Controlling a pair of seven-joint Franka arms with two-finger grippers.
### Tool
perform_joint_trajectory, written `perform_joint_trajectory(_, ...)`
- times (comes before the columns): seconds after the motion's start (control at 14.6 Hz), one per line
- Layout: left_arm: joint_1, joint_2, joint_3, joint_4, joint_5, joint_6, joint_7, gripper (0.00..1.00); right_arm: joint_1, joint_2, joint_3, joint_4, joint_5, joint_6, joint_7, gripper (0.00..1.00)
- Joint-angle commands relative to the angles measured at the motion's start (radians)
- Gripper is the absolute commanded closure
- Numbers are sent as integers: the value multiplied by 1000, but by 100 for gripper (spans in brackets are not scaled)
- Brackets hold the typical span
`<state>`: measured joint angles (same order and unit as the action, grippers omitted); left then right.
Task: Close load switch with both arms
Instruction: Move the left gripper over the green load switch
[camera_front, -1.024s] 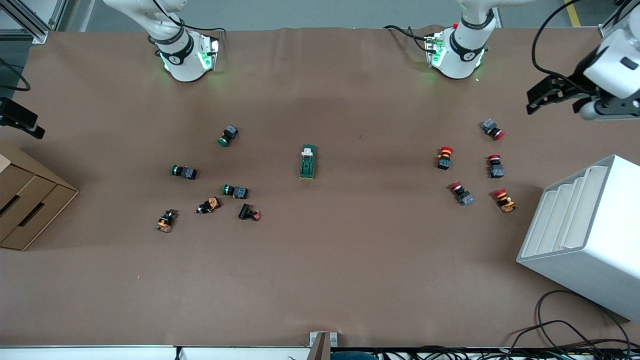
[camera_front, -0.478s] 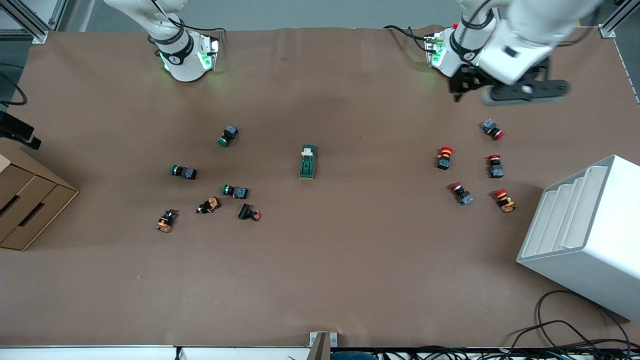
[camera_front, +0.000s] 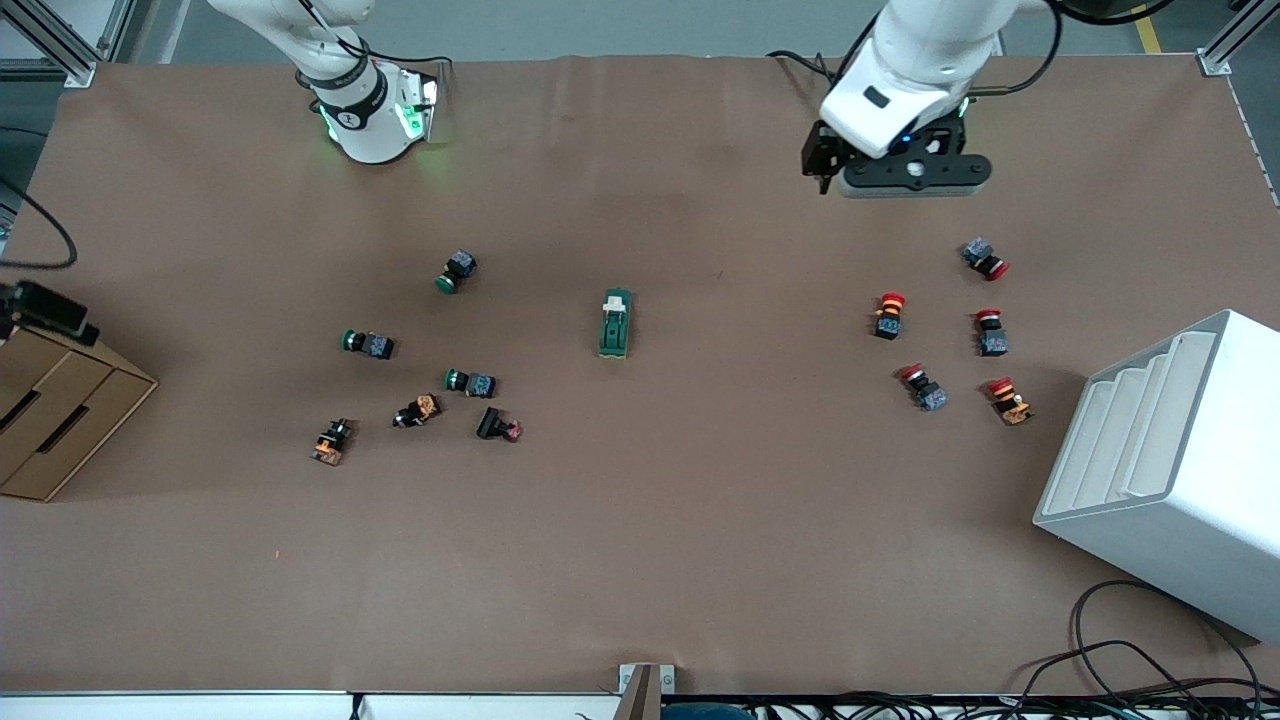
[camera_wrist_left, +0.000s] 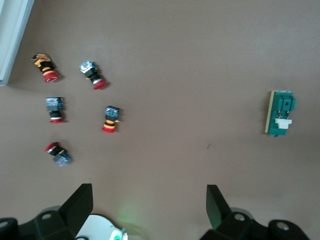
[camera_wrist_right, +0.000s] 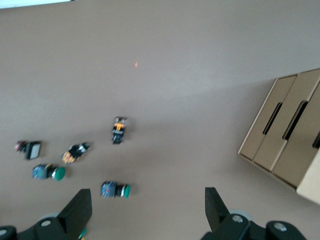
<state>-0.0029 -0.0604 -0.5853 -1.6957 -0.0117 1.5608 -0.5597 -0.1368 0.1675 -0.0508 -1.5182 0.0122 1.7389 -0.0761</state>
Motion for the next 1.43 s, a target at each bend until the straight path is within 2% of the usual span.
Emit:
perform_joint_trajectory(0.0,7,-2,-68,-33,-7,57,-112,0,-52,53,14,-2,3,39,-53,0)
perform_joint_trajectory(0.14,6,8,-106,-48,-8,94,-169,0,-35,49,16,-10,6,28,33,0)
perform_joint_trajectory(0.27,6,25,-143,-62,-8,134,-210,0,-8,44,19,-13,14,-11,216,0)
perform_joint_trajectory(0.55,-11,62,-206,-82,-1,220,-357,0,132,43,19,-16,17,-41,725,0)
perform_joint_trajectory(0.68,-55,74,-208,-111,6,271,-382,0,204,46,19,-40,18,-27,937,0)
perform_joint_trajectory(0.96,-127,125,-208,-128,44,346,-528,0,284,32,20,-106,170,7,1104,0)
perform_joint_trajectory(1.16,-207,214,-208,-124,134,406,-659,0,359,-17,20,-213,190,80,1217,0)
perform_joint_trajectory(1.37,-305,301,-208,-128,263,421,-823,0,431,-57,20,-345,192,238,1309,0)
